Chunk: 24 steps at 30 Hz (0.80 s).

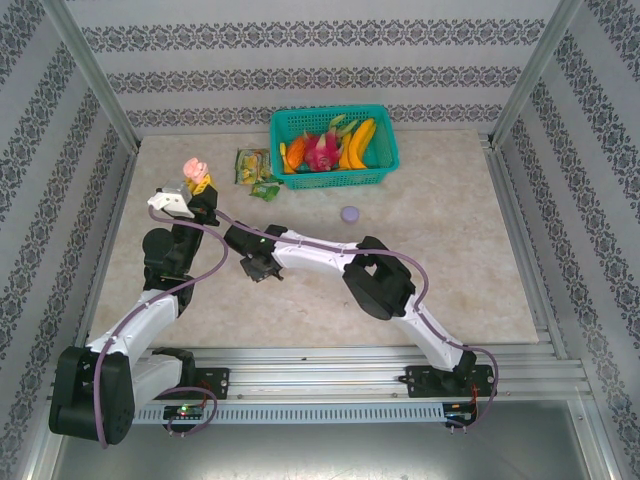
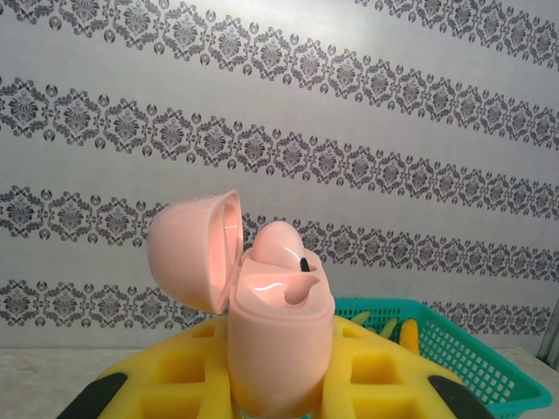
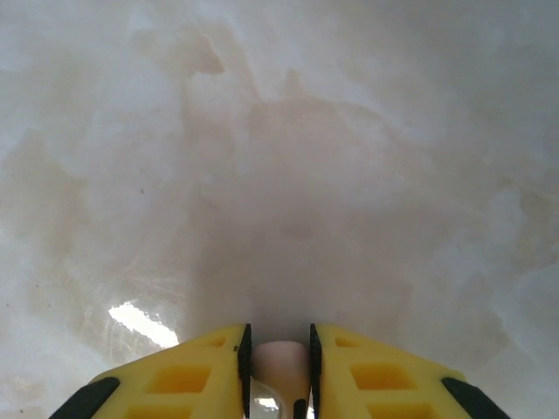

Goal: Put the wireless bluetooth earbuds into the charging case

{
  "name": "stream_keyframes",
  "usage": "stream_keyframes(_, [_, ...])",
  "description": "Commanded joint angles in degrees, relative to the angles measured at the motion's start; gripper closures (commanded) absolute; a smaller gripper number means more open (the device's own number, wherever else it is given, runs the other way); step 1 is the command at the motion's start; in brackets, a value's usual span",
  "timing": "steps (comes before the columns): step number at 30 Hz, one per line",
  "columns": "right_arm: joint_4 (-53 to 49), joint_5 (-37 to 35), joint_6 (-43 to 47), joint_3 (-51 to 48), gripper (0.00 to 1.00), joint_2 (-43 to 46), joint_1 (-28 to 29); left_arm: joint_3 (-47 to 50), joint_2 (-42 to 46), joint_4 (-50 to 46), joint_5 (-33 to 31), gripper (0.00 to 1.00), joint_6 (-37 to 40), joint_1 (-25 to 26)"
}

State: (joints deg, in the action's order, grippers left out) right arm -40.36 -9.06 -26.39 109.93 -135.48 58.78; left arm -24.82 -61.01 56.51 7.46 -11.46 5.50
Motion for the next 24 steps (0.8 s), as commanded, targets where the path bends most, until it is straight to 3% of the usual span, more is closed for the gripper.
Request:
stream_keyframes(1, [-3.0, -2.4, 0.2, -3.3, 0.74, 2.9, 1.0, -0.2, -0.5, 1.7, 1.5, 1.00, -1.0, -0.6])
stream_keyframes(13, [3.8, -4.2, -0.5, -19.5, 0.75, 14.8, -4.2, -0.5, -1.5, 0.7, 4.1, 1.00, -1.6, -0.6])
stream_keyframes(24, [11.2, -1.5, 1.0, -32.9, 0.75, 24.1, -13.9, -1.8, -6.9, 0.7, 9.5, 1.00, -2.9, 0.2])
